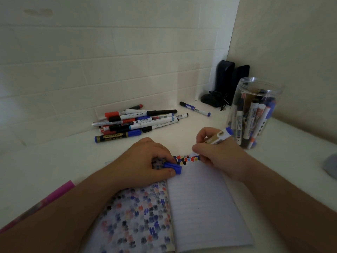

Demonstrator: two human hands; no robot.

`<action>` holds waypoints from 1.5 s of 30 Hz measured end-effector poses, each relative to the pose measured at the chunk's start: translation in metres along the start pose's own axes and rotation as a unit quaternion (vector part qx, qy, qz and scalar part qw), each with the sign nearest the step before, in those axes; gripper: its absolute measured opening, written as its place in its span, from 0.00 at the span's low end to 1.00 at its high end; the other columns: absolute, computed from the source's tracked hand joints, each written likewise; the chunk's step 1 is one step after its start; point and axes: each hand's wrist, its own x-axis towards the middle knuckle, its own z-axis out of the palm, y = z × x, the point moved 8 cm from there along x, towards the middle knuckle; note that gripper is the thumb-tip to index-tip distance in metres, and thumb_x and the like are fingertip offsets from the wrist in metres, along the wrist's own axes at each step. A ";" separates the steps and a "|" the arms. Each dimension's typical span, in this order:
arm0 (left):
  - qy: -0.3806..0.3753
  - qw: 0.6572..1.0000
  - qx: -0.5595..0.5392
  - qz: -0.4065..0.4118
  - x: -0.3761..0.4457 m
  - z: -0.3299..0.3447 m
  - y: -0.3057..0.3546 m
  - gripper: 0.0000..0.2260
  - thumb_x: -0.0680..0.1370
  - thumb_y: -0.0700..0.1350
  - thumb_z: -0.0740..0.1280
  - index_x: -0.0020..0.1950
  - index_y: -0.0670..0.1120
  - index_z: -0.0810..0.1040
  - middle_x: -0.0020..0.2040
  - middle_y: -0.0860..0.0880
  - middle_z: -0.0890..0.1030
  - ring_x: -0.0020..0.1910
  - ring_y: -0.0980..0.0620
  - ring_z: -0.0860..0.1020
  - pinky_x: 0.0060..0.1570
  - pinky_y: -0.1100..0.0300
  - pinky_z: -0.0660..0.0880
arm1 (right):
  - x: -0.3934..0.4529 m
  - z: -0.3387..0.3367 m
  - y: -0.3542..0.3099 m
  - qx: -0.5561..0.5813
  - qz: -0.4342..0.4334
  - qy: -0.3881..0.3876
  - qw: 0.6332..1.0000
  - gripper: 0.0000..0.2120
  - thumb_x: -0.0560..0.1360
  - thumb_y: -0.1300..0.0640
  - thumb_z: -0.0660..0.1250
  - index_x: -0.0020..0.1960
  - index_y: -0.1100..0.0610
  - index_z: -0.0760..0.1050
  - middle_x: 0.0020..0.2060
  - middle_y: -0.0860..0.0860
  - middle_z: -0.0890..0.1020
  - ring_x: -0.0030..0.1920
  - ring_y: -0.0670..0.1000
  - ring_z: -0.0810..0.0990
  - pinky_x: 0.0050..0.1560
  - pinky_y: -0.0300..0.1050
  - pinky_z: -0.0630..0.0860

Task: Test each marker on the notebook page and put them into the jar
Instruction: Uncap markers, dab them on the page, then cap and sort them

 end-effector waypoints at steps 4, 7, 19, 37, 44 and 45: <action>0.003 1.000 0.000 -0.003 0.000 0.000 -0.002 0.15 0.74 0.65 0.69 0.58 0.62 0.83 0.54 0.66 0.80 0.56 0.66 0.70 0.56 0.70 0.65 | 0.001 0.002 0.003 -0.049 -0.008 0.039 0.998 0.11 0.73 0.61 0.74 0.35 0.56 0.73 0.27 0.54 0.79 0.30 0.52 0.76 0.30 0.44 0.74; 0.001 1.000 -0.003 -0.004 0.000 0.000 -0.002 0.15 0.75 0.64 0.70 0.58 0.61 0.83 0.55 0.66 0.80 0.56 0.67 0.69 0.55 0.71 0.64 | 0.003 -0.003 0.010 -0.024 0.017 0.072 0.997 0.11 0.73 0.62 0.73 0.36 0.59 0.72 0.29 0.59 0.79 0.30 0.54 0.76 0.27 0.42 0.73; -0.003 1.000 -0.006 -0.009 0.000 0.001 -0.003 0.16 0.74 0.65 0.69 0.58 0.61 0.83 0.55 0.66 0.80 0.57 0.68 0.68 0.55 0.73 0.62 | 0.002 -0.002 0.008 -0.073 0.017 0.065 0.995 0.11 0.73 0.61 0.73 0.36 0.58 0.72 0.30 0.59 0.83 0.27 0.52 0.79 0.31 0.44 0.78; -0.002 1.000 -0.011 -0.014 0.001 0.003 -0.006 0.17 0.73 0.66 0.69 0.57 0.61 0.83 0.54 0.67 0.79 0.56 0.66 0.69 0.56 0.70 0.64 | 0.003 -0.001 0.010 -0.080 0.038 0.067 0.994 0.10 0.72 0.61 0.72 0.37 0.58 0.72 0.30 0.57 0.82 0.27 0.51 0.80 0.32 0.45 0.78; -0.003 1.000 -0.011 -0.014 0.001 0.003 -0.005 0.16 0.74 0.66 0.69 0.57 0.62 0.83 0.54 0.67 0.80 0.57 0.66 0.69 0.56 0.70 0.64 | 0.003 0.004 0.009 -0.090 0.034 0.046 0.994 0.10 0.72 0.61 0.73 0.36 0.57 0.73 0.28 0.54 0.82 0.28 0.51 0.80 0.34 0.45 0.80; -0.002 1.000 -0.012 -0.015 0.001 0.003 -0.006 0.16 0.73 0.66 0.69 0.57 0.62 0.83 0.54 0.67 0.80 0.56 0.66 0.69 0.56 0.69 0.65 | 0.003 0.004 0.008 -0.097 0.033 0.046 0.994 0.10 0.72 0.60 0.73 0.36 0.57 0.73 0.28 0.54 0.81 0.28 0.51 0.80 0.34 0.45 0.80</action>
